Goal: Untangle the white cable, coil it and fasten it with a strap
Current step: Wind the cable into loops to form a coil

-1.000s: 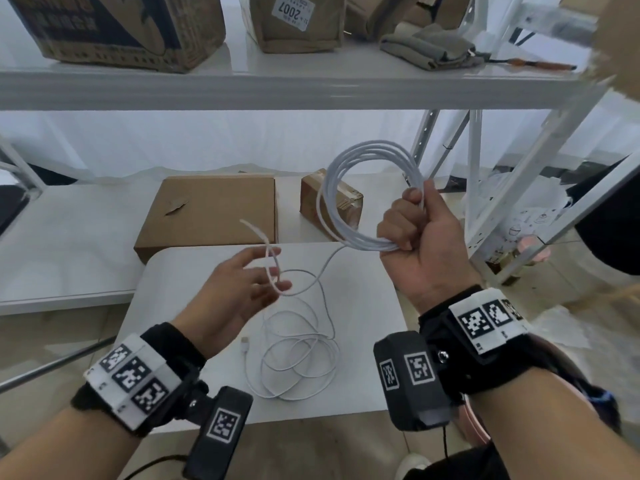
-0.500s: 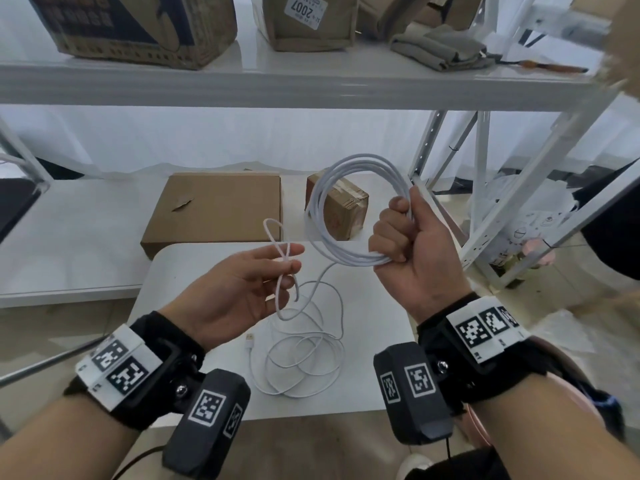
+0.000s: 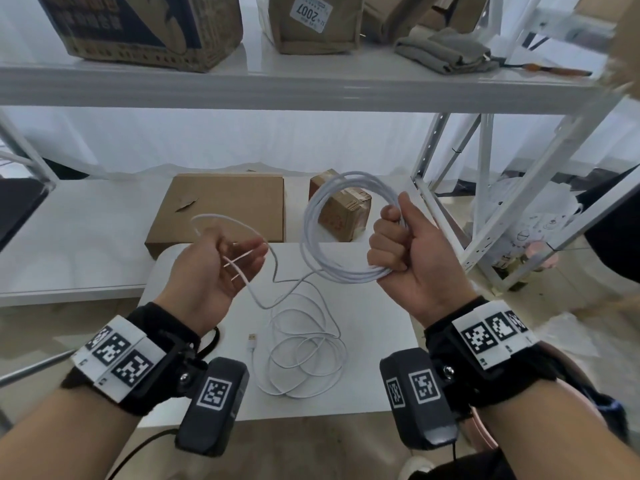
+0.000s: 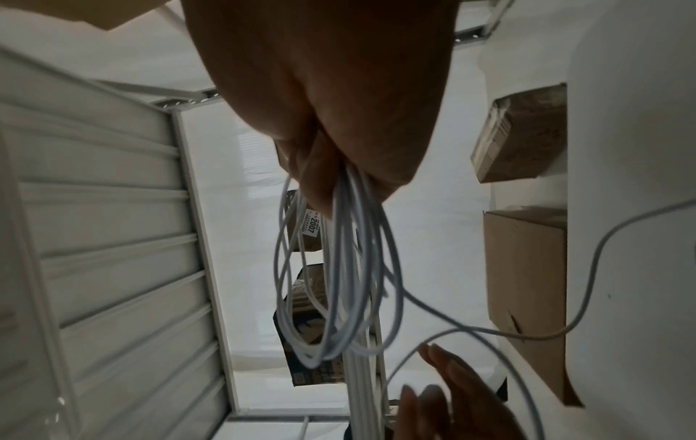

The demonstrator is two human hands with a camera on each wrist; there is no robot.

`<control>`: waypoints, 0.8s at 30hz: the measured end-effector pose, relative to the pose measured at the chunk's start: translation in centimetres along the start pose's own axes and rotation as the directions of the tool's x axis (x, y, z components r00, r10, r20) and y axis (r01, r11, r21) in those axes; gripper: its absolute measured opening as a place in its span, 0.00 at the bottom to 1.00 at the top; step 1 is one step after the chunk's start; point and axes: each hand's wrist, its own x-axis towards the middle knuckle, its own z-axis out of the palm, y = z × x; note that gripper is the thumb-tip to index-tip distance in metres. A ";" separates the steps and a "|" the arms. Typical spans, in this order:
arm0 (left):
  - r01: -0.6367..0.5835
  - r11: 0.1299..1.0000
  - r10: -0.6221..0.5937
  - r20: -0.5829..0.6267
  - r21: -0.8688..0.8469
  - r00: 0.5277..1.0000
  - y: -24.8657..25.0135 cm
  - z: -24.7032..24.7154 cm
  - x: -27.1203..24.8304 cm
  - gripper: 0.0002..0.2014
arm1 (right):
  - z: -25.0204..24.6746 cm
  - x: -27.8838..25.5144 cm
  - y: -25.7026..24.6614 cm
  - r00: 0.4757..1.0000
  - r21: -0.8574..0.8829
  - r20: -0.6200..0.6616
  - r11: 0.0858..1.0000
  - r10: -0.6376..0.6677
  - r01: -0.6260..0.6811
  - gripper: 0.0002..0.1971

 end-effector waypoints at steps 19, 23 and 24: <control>0.328 0.945 -0.324 0.198 0.013 0.925 2.5 -0.3 -1.1 0.17 | -1.5 0.9 -0.2 0.893 -0.103 -0.378 0.970 -0.243 0.221 0.20; 0.234 0.970 -0.209 0.279 -0.062 0.937 2.3 -0.4 -1.2 0.16 | -1.4 1.0 0.1 0.917 -0.146 -0.335 0.973 -0.217 0.177 0.20; 0.214 0.976 -0.190 0.297 -0.049 0.936 2.1 -0.4 -1.3 0.19 | -1.4 1.0 0.1 0.928 -0.114 -0.322 0.980 -0.190 0.161 0.20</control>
